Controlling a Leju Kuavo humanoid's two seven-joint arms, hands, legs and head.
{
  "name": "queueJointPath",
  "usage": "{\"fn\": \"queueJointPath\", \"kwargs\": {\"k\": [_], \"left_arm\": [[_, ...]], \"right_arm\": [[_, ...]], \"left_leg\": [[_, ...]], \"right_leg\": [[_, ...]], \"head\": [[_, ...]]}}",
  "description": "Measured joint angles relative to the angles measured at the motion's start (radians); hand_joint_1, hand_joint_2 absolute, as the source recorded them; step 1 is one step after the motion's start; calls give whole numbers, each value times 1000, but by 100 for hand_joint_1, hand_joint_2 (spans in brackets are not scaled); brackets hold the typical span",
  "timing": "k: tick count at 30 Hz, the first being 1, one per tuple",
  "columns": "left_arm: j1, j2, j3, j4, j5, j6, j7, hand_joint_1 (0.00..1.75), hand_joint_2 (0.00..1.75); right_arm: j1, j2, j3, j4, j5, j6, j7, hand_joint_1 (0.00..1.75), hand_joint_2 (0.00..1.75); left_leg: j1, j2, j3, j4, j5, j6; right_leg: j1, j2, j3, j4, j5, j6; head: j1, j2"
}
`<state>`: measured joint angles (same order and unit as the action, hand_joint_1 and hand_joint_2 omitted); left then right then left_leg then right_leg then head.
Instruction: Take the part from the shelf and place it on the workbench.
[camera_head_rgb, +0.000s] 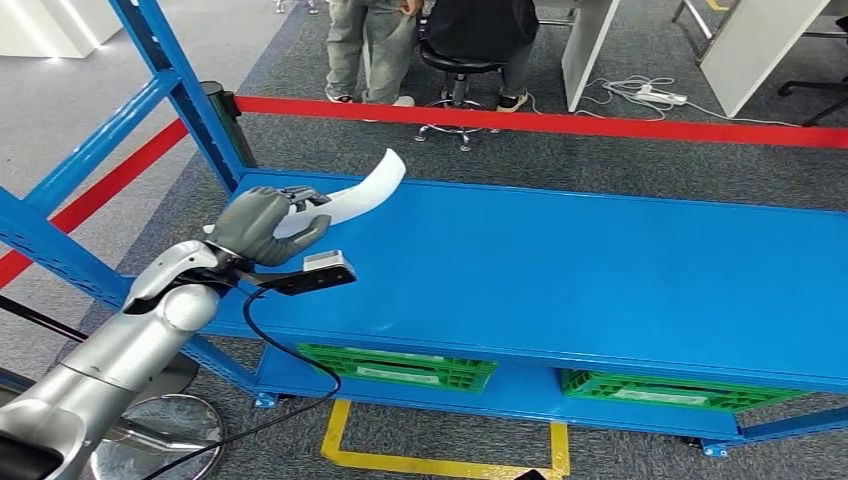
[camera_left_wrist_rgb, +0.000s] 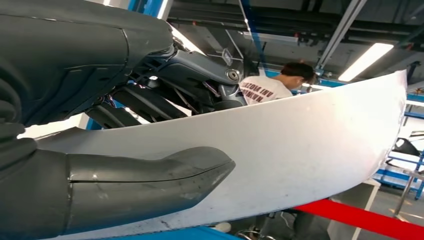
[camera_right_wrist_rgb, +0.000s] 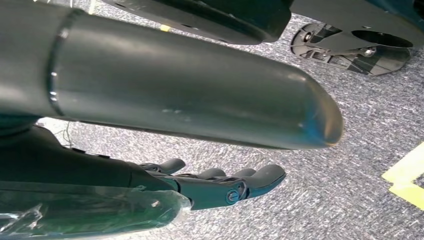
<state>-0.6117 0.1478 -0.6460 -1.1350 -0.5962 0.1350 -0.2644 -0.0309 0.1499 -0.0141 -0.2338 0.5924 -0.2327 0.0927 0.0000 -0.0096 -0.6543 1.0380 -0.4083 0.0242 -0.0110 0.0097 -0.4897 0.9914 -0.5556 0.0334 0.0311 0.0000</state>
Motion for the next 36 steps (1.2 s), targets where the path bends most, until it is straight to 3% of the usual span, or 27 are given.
{"fn": "queueJointPath", "kwargs": {"k": [5, 8, 16, 36], "left_arm": [[17, -2, 7, -34, 32, 13, -35, 175, 175], [52, -16, 19, -141, 91, 57, -71, 175, 175], [69, -43, 32, -349, 115, 92, -49, 175, 175], [79, -66, 43, -409, 97, 144, -38, 175, 175]], "right_arm": [[1, 0, 0, 0, -1, -2, -4, 0, 0], [2, 0, 0, 0, -4, -7, -15, 0, 0], [4, 0, 0, 0, -8, -15, -23, 0, 0], [5, 0, -1, 0, -17, -16, -26, 0, 0]], "left_leg": [[0, 0, 0, 0, 0, 0], [0, 0, -1, 0, 0, 0], [-1, 0, -1, 0, -1, -1], [0, 0, -1, 0, -1, -1]], "right_leg": [[0, 0, 0, 0, 0, 0], [0, 0, -1, 0, 0, 0], [0, 0, -1, 0, 0, 0], [0, 0, -1, 0, 0, 0]], "head": [[0, 0], [0, 0], [0, 0], [0, 0]]}}
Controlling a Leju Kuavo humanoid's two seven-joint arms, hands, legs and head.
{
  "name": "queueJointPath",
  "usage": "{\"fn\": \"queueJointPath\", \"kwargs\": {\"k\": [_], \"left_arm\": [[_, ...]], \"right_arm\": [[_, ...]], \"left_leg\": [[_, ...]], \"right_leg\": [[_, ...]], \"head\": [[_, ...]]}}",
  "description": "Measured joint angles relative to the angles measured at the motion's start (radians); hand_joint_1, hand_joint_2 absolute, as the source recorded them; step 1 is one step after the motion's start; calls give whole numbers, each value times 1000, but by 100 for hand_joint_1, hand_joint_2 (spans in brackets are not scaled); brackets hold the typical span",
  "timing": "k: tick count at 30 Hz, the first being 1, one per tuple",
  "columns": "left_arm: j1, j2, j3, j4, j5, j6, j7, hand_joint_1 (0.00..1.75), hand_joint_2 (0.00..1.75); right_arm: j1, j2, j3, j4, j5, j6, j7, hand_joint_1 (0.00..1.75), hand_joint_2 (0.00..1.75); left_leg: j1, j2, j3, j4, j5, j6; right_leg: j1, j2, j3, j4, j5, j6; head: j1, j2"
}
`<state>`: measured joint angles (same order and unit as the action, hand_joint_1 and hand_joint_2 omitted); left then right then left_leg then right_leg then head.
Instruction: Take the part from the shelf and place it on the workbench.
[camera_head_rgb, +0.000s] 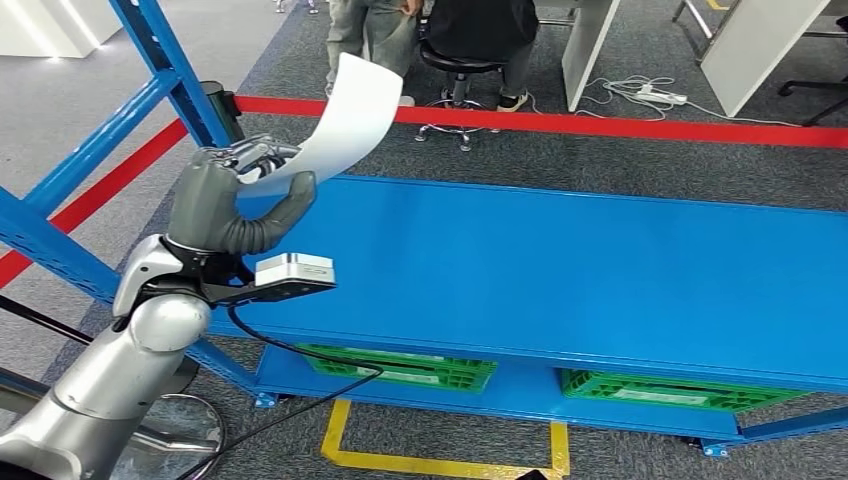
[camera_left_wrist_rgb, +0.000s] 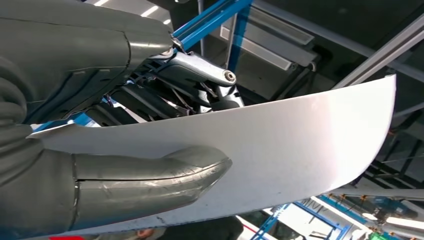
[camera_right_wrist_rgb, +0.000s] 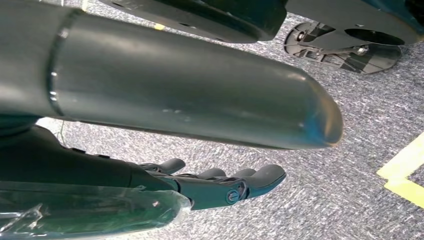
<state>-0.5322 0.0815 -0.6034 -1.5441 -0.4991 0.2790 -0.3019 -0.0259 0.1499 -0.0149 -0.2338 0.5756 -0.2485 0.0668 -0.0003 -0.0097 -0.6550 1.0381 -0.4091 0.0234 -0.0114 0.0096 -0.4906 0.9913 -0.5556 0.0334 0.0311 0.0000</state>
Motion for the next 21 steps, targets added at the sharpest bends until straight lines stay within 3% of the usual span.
{"fn": "queueJointPath", "kwargs": {"k": [12, 21], "left_arm": [[17, -8, -4, -12, 93, -14, -50, 175, 175], [100, -14, 33, -69, 212, -8, -95, 175, 175]], "right_arm": [[-4, 0, 0, 0, 4, 11, 0, 0, 0], [1, 0, 0, 0, -1, -5, -2, 0, 0]], "left_leg": [[0, 0, 0, 0, 0, 0], [0, 0, 0, 0, 0, 0]], "right_leg": [[0, 0, 0, 0, 0, 0], [0, 0, 0, 0, 0, 0]], "head": [[0, 0], [0, 0]]}}
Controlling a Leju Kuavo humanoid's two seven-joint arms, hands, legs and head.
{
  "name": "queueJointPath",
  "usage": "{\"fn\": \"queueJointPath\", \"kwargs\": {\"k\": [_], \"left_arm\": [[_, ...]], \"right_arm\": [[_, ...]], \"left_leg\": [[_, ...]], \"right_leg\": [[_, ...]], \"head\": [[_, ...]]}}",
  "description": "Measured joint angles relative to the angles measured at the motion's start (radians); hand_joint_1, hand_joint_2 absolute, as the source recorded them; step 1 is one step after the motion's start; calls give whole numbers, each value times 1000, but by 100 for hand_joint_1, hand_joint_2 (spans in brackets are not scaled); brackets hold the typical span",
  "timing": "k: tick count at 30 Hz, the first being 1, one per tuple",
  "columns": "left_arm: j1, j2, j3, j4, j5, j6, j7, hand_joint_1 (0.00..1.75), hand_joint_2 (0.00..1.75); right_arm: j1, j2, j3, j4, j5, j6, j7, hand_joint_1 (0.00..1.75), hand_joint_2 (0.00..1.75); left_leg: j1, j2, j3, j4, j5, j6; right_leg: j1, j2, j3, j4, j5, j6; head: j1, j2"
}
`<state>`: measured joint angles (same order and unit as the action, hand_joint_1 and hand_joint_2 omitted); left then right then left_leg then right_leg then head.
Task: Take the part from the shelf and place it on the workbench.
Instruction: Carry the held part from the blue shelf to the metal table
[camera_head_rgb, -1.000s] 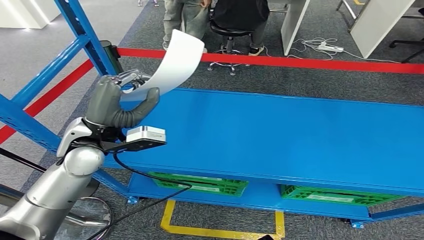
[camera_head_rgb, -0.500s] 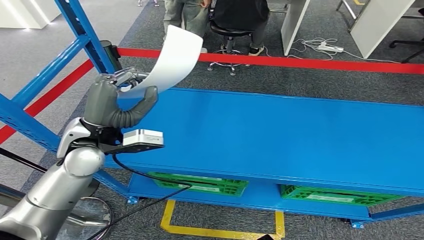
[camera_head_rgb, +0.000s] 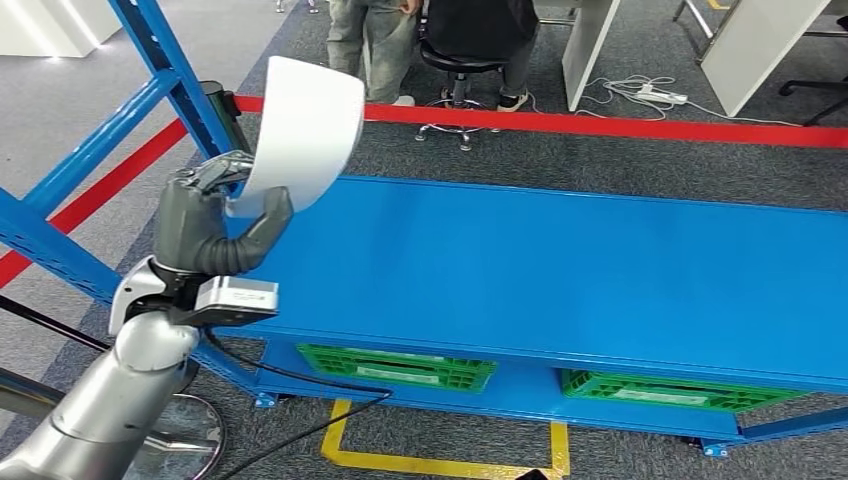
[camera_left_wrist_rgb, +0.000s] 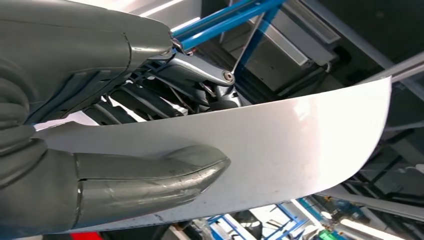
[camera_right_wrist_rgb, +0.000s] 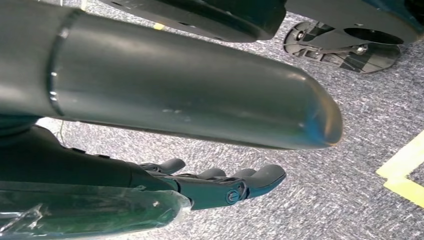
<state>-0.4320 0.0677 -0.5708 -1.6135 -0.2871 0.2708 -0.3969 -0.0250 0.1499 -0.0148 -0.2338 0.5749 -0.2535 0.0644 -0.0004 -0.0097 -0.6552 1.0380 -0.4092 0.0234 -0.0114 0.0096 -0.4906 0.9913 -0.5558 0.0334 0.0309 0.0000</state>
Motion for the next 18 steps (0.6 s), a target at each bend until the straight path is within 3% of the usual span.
{"fn": "queueJointPath", "kwargs": {"k": [11, 18], "left_arm": [[37, 3, 13, -39, 6, -7, -34, 175, 175], [64, 13, 8, -82, 9, -30, -64, 175, 175]], "right_arm": [[3, 0, 0, 0, 0, -1, -2, 0, 0], [2, 1, 0, 0, 0, -1, -7, 0, 0]], "left_leg": [[-2, 0, 0, 1, -1, 1], [-13, 0, 1, 0, -7, 13]], "right_leg": [[-1, 0, 1, -1, 0, 1], [-12, 0, 4, -7, -2, 15]], "head": [[0, 0], [0, 0]]}}
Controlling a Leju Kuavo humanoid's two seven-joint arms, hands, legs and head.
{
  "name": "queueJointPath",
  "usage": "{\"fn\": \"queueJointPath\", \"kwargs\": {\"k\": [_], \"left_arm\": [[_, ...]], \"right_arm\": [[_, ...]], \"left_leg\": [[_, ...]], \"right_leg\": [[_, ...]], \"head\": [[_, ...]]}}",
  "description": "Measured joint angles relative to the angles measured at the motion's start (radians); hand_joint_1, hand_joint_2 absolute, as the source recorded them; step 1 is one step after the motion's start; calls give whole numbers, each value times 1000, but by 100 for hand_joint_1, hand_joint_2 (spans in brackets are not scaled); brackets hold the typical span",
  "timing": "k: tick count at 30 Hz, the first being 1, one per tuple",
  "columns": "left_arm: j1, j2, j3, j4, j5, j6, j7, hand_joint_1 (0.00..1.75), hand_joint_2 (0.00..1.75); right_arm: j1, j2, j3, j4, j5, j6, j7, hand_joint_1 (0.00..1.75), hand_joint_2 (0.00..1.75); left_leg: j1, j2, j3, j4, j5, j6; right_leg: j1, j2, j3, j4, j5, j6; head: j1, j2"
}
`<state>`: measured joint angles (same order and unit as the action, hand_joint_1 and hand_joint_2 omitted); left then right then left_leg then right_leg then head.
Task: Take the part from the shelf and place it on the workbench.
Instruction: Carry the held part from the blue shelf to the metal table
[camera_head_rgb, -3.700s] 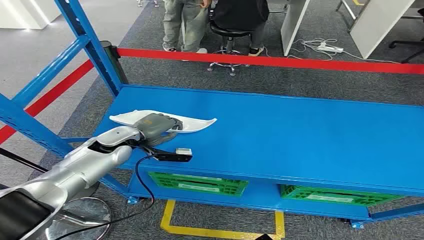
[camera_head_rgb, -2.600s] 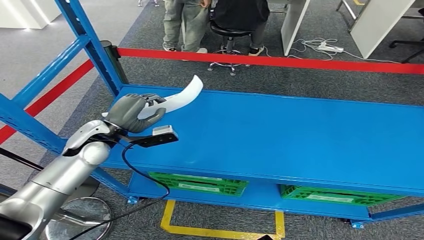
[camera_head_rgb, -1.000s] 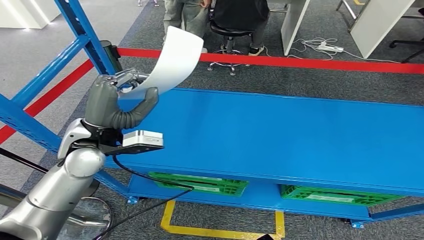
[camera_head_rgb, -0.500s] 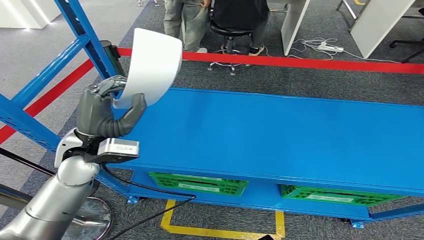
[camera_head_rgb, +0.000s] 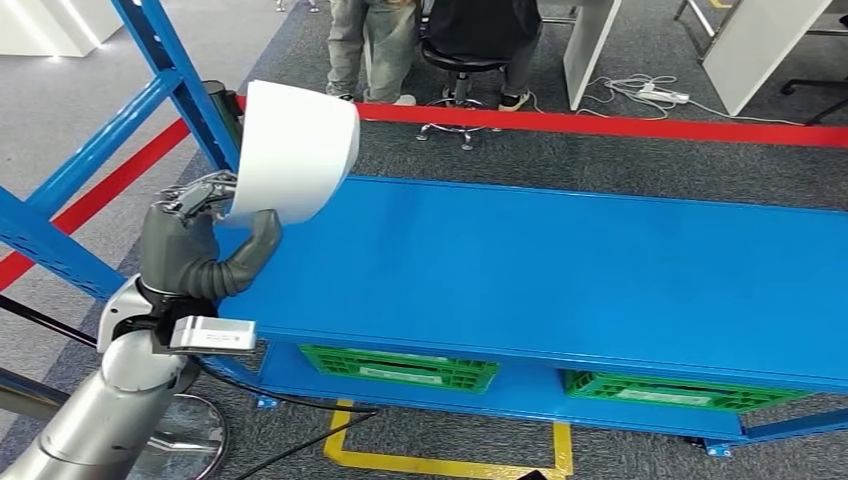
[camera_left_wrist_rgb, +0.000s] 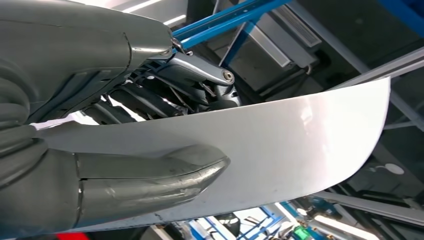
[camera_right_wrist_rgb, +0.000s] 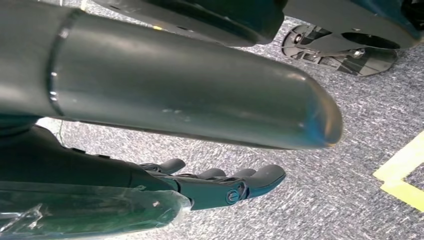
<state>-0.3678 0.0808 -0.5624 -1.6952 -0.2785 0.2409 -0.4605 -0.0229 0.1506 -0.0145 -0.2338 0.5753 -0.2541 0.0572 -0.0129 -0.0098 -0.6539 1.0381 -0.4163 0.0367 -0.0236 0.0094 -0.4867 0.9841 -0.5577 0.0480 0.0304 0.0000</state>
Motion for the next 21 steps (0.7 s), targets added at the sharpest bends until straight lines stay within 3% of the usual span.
{"fn": "queueJointPath", "kwargs": {"k": [2, 3, 6, 7, 8, 9, 11, 13, 17, 19, 21], "left_arm": [[1, 1, -1, -9, 0, 0, -2, 175, 175], [1, 1, -1, -13, 1, -2, -3, 175, 175], [6, 2, -3, -16, 5, -15, -8, 175, 175], [10, 3, -6, -16, 6, -20, -12, 175, 175], [13, 4, -9, -17, 6, -25, -15, 175, 175], [16, 4, -12, -18, 6, -28, -18, 175, 175], [18, 4, -18, -22, 6, -36, -22, 175, 175], [18, 5, -26, -26, 6, -44, -24, 175, 175], [18, 5, -47, -27, 6, -55, -24, 175, 175], [18, 4, -59, -27, 6, -60, -24, 175, 175], [20, 3, -72, -27, 5, -62, -24, 175, 175]], "right_arm": [[-1, 0, 0, 0, 0, 0, 0, 0, 0], [-2, 0, 0, 0, 0, 0, -1, 0, 0], [-2, 0, 0, 0, 0, 1, -1, 0, 0], [-1, 0, 0, 0, -1, 2, -1, 0, 0], [0, 0, 0, 0, -1, 3, 0, 0, 0], [0, 0, 0, 0, -2, 4, 0, 0, 0], [-2, 0, 0, 0, -2, 4, 0, 0, 0], [-3, 0, 0, 0, -3, 5, 0, 0, 0], [-3, 0, 0, 0, -3, 7, -3, 0, 0], [-5, 0, 0, 0, -5, 7, -7, 0, 0], [-6, 0, 0, 0, -6, 7, -10, 0, 0]], "left_leg": [[5, 1, 10, -13, 2, 7], [7, 2, 16, -20, 3, 11], [6, 3, 22, -23, 2, 16], [5, 3, 22, -23, 1, 17], [4, 2, 23, -23, 0, 17], [3, 2, 24, -23, -1, 16], [1, 1, 26, -21, -3, 11], [-2, 0, 25, -17, -5, 0], [2, 0, 21, -10, -11, -23], [5, 1, -1, 49, -58, -35], [10, 1, -45, 167, -123, -45]], "right_leg": [[0, 0, 1, 11, -13, 5], [1, -1, -13, 45, -33, 6], [2, -2, -125, 241, -112, 5], [2, -2, -156, 282, -116, 4], [2, -2, -170, 288, -100, 3], [3, -2, -165, 255, -66, 0], [4, -2, -121, 127, 15, -6], [5, -1, -85, 43, 56, -14], [8, 0, -79, 27, 72, -36], [5, -1, -77, 21, 79, -46], [5, -2, -78, 20, 80, -49]], "head": [[1, 0], [2, 0], [5, 0], [4, 0], [5, 0], [5, 0], [5, 0], [4, 0], [2, 0], [-1, 0], [-3, 0]]}}
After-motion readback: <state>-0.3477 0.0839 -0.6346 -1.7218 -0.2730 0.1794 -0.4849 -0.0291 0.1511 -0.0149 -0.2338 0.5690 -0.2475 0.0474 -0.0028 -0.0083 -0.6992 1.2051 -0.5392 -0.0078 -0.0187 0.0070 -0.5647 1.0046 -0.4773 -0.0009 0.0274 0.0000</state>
